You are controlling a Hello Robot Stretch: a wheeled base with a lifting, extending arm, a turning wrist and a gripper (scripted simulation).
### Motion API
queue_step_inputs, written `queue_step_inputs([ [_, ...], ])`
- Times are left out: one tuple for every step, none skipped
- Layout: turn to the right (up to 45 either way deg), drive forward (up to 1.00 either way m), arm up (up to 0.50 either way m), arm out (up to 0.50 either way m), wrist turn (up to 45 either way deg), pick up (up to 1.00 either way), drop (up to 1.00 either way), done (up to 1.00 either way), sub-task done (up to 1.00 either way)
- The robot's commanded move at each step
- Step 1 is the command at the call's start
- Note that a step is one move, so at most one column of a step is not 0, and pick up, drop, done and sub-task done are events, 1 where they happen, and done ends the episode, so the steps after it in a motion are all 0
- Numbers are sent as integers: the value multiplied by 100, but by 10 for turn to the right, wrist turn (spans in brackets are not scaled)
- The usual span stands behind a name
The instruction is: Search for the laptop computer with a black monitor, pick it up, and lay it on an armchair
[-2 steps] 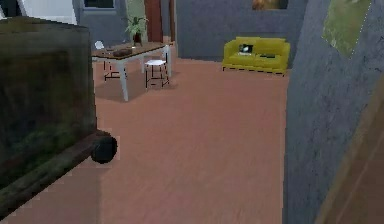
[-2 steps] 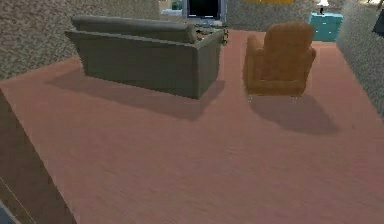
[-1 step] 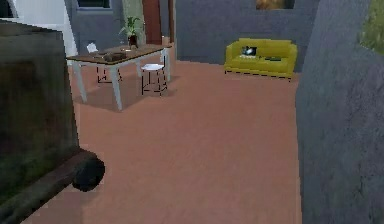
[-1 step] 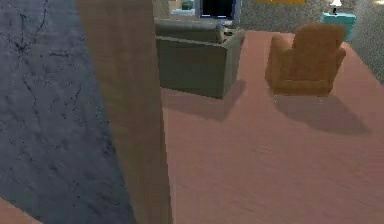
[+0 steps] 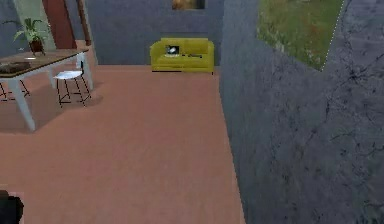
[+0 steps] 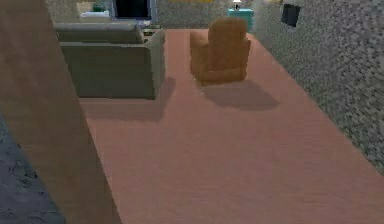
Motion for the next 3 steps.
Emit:
queue_step_inputs([
  [0, 100, 0, 0, 0, 0, 0, 0, 0],
  [0, 100, 0, 0, 0, 0, 0, 0, 0],
  [30, 0, 0, 0, 0, 0, 0, 0, 0],
])
